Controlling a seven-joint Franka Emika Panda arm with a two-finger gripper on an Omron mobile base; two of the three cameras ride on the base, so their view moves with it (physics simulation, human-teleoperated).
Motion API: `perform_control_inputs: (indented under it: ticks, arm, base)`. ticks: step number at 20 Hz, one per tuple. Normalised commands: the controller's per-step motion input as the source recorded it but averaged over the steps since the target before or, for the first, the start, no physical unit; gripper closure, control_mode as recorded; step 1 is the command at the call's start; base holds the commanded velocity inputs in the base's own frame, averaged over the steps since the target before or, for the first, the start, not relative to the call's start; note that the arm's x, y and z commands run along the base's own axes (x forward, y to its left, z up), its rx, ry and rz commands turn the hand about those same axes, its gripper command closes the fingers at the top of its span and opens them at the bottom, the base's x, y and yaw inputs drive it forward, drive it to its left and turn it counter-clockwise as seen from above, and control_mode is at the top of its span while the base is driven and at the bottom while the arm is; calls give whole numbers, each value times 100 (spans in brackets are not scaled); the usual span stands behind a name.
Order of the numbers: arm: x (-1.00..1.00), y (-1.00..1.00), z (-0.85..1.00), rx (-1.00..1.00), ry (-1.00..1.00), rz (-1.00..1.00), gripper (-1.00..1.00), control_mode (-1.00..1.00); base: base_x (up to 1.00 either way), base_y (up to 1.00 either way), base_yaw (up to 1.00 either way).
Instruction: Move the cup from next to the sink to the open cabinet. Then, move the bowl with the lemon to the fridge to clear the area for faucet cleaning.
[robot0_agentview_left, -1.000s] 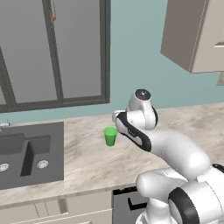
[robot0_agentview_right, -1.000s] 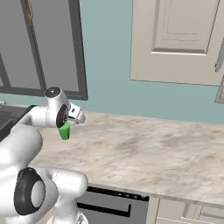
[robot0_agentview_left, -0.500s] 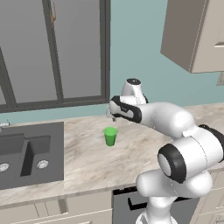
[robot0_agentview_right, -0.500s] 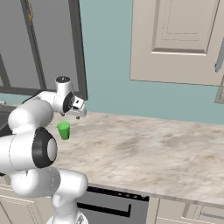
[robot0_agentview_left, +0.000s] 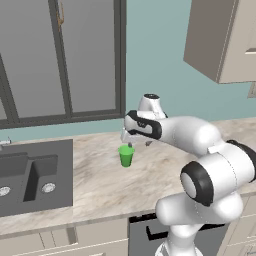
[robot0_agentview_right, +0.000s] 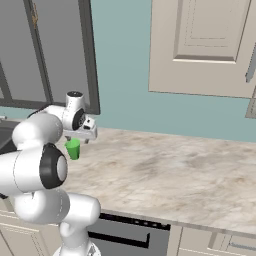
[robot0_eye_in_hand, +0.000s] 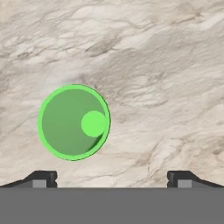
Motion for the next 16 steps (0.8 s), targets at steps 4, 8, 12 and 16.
perform_control_inputs:
  ticks: [4, 8, 12, 16]
  arm:
    - [-9, 0, -8, 0, 2, 3, -100, -100]
    - [11, 0, -4, 0, 0, 0, -100, -100]
    - [53, 8, 0, 0, 1, 0, -100, -100]
    - [37, 11, 0, 0, 4, 0, -100, -100]
  base:
    - [0, 0, 0]
    - [0, 0, 0]
    - [0, 0, 0]
    - [0, 0, 0]
